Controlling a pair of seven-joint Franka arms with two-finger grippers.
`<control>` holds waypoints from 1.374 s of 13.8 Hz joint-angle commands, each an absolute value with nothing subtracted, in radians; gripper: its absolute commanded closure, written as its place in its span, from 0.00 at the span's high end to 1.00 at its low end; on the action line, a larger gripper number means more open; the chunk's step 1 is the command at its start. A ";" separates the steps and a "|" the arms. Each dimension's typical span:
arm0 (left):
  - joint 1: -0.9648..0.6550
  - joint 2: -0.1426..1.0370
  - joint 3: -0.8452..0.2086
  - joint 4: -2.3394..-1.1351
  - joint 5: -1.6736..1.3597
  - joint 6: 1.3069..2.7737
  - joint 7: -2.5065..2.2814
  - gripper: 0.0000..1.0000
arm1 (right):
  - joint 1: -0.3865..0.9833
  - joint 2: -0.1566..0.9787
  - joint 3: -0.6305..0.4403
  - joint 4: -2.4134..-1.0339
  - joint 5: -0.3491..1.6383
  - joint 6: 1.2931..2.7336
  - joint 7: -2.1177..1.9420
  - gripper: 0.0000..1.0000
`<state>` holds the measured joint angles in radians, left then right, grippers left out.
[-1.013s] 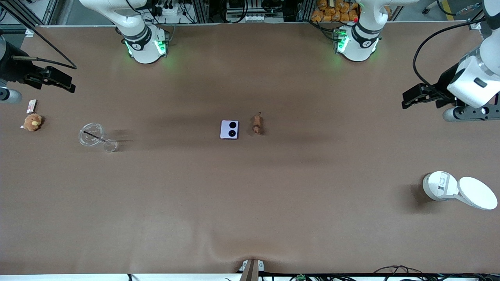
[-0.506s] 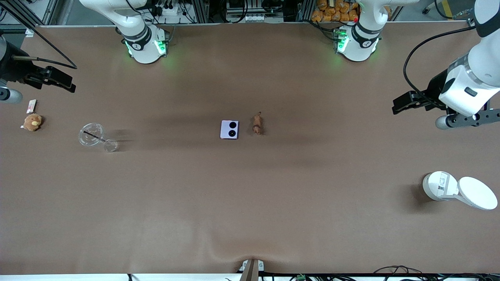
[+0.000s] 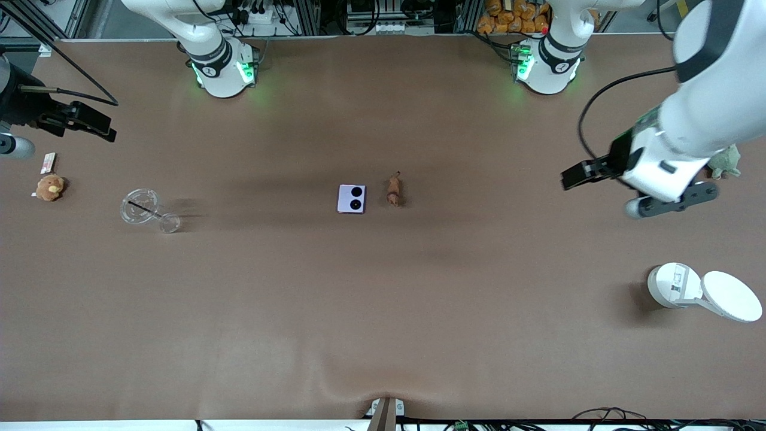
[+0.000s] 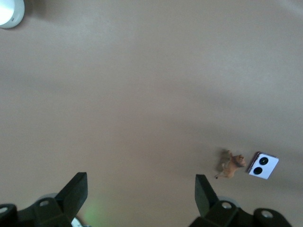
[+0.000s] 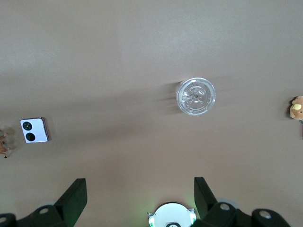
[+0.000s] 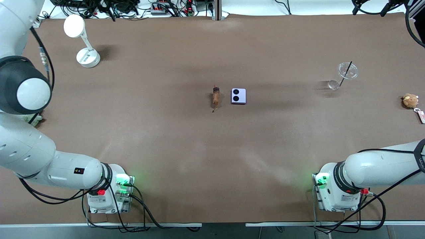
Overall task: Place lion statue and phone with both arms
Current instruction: 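Reach the left gripper toward the brown lion statue beside the phone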
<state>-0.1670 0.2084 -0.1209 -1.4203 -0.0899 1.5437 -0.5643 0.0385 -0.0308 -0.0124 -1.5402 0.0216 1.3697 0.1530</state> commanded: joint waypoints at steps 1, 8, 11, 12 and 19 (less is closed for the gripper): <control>-0.230 0.256 -0.117 -1.385 -0.097 1.542 -0.624 1.00 | 0.048 -0.037 -0.017 -1.542 0.011 1.364 0.160 1.00; -0.432 0.328 -0.117 -1.431 -0.081 1.627 -0.627 1.00 | 0.046 -0.032 -0.017 -1.542 0.011 1.365 0.158 1.00; -0.520 0.356 -0.115 -1.492 -0.065 1.692 -0.650 1.00 | 0.044 -0.029 -0.017 -1.542 0.011 1.365 0.158 1.00; -0.531 0.367 -0.117 -1.509 -0.051 1.709 -0.660 1.00 | 0.044 -0.029 -0.017 -1.542 0.011 1.365 0.158 1.00; -0.638 0.503 -0.117 -1.537 0.003 1.853 -0.754 1.00 | 0.046 -0.028 -0.017 -1.542 0.011 1.365 0.158 1.00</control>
<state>-0.6089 0.4699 -0.1235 -1.5401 -0.0445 1.8170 -0.7078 0.0387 -0.0235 -0.0127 -1.5409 0.0216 1.3693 0.1530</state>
